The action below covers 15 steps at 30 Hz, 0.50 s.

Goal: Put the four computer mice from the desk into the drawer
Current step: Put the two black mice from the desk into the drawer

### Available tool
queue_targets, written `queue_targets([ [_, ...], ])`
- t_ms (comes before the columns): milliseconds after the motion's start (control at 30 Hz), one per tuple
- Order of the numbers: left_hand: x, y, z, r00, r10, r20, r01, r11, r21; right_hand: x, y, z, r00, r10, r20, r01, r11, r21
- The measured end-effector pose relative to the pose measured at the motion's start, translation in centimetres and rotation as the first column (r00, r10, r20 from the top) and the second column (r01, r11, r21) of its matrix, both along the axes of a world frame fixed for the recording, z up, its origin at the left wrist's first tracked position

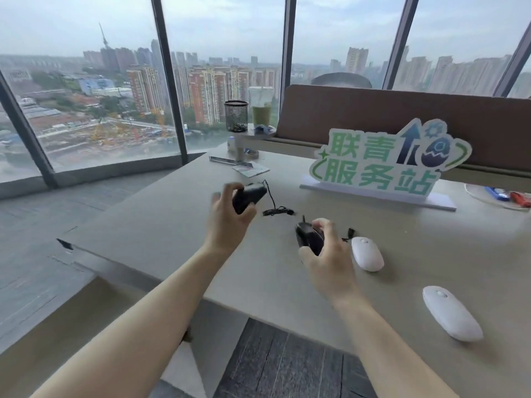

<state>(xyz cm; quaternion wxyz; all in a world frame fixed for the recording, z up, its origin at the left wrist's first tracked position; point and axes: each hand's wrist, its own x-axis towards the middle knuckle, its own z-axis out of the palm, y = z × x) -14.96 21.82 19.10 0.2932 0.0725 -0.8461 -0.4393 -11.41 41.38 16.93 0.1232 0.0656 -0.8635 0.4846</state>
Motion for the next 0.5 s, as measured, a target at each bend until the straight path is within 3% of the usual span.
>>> queue_targets([
  [200, 8.5, -7.7, 6.9, 0.977, 0.116, -0.18, -0.107, 0.992, 0.059, 5.0, -7.3, 6.6, 0.971, 0.201, -0.131, -0.226, 0.951, -0.211],
  [333, 14.3, -13.3, 7.8, 0.963, 0.224, -0.15, -0.226, 0.974, 0.0, 8.3, -12.7, 8.0, 0.931, 0.333, -0.148, -0.362, 0.889, -0.281],
  [500, 19.0, -19.4, 2.6, 0.922, 0.385, -0.034, -0.386, 0.922, -0.03, 11.0, -20.0, 5.0, 0.88, 0.468, -0.084, -0.474, 0.849, -0.234],
])
